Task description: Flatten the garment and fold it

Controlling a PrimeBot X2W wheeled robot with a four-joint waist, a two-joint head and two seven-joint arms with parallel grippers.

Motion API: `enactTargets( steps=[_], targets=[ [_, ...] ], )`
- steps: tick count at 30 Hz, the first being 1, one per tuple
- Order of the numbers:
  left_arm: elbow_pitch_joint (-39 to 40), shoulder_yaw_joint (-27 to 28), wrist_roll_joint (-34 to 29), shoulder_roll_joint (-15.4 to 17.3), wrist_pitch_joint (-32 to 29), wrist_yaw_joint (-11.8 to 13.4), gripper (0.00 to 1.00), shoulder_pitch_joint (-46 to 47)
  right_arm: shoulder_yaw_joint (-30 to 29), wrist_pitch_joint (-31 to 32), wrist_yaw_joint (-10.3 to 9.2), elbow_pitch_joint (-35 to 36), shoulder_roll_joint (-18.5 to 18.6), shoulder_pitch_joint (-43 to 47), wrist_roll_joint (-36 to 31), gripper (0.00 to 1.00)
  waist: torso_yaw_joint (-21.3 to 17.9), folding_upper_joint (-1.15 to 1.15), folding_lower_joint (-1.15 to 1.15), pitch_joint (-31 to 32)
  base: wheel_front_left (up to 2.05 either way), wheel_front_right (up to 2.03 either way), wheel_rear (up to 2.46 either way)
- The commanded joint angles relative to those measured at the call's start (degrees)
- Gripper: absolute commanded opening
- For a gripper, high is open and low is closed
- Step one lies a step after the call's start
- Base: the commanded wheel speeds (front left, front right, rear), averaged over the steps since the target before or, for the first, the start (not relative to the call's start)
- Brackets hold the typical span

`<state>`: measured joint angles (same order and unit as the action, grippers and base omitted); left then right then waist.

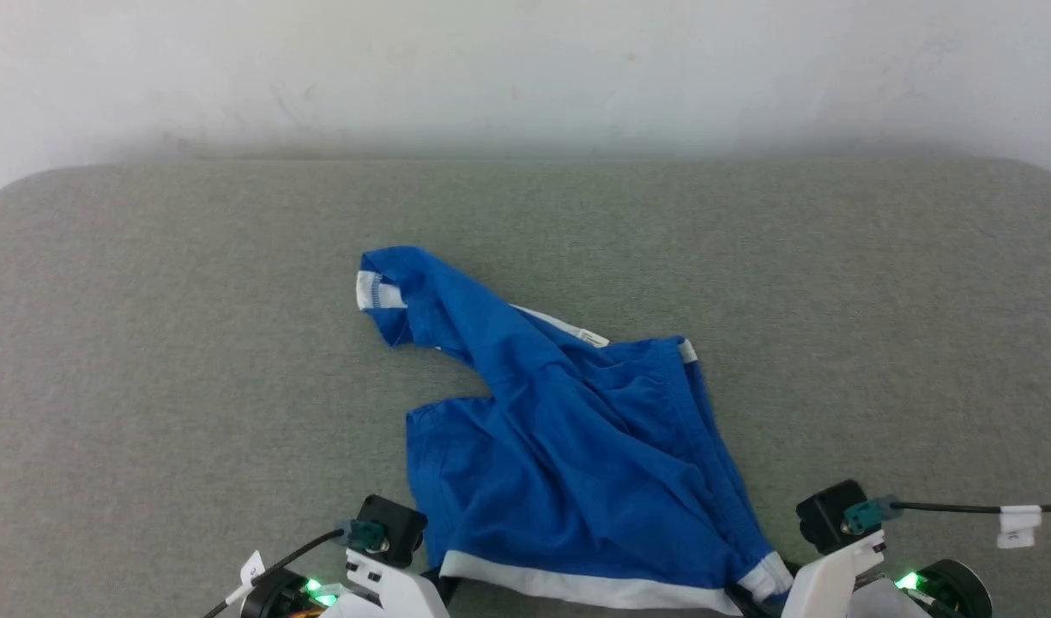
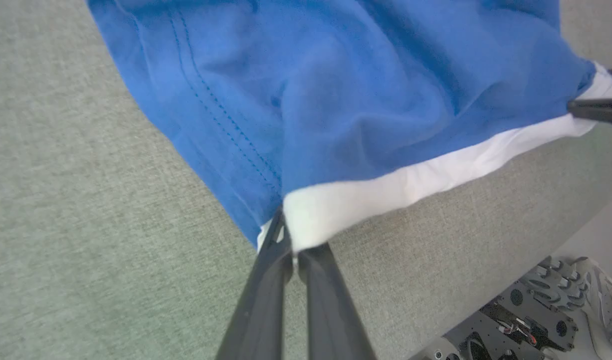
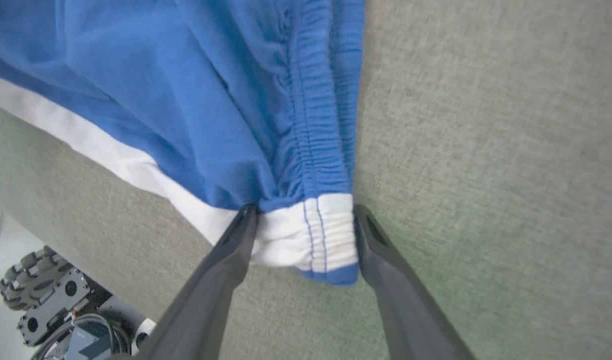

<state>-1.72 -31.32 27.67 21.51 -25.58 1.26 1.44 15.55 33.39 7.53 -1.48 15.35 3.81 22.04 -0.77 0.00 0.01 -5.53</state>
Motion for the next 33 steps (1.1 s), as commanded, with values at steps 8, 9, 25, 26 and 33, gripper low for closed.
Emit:
enactTargets(
  steps=[8, 9, 25, 26, 33],
  targets=[
    [2.88, 0.01, -0.2, -0.71, 1.86, 1.12, 0.0, -1.23, 3.17, 7.82, -0.04, -9.26, 0.13, -1.71, 3.0, 0.35, 2.33, 0.0, -0.01, 0.25, 0.0, 0.0, 0.0],
    [3.01, 0.09, -0.04, -0.82, 2.12, 1.19, 0.0, -1.36, 3.38, 8.52, -0.04, -9.49, -0.06, -1.65, 3.72, 0.0, 2.36, 0.0, -0.01, 0.33, 0.0, 0.0, 0.0],
    [14.45, 6.0, -5.48, 2.08, 13.26, 2.86, 0.0, 5.76, -7.55, -1.34, -0.04, 16.81, -2.29, -4.36, 5.44, 0.0, 1.94, 0.0, -0.01, 7.37, 0.0, 0.0, 0.0],
    [15.32, 6.55, -5.63, 2.01, 13.95, 2.95, 0.0, 6.8, -7.97, -1.24, -0.04, 18.23, -2.46, -5.4, 5.05, 0.0, 1.81, 0.0, -0.01, 7.62, 0.0, 0.0, 0.0],
    [15.16, 11.26, -4.2, 0.1, 15.87, 2.72, 0.0, 19.85, -10.42, -1.31, -0.04, 19.99, -2.73, -20.37, 1.88, 0.0, 1.5, 0.0, -0.01, 5.25, 0.0, 0.0, 0.0]
  ],
)
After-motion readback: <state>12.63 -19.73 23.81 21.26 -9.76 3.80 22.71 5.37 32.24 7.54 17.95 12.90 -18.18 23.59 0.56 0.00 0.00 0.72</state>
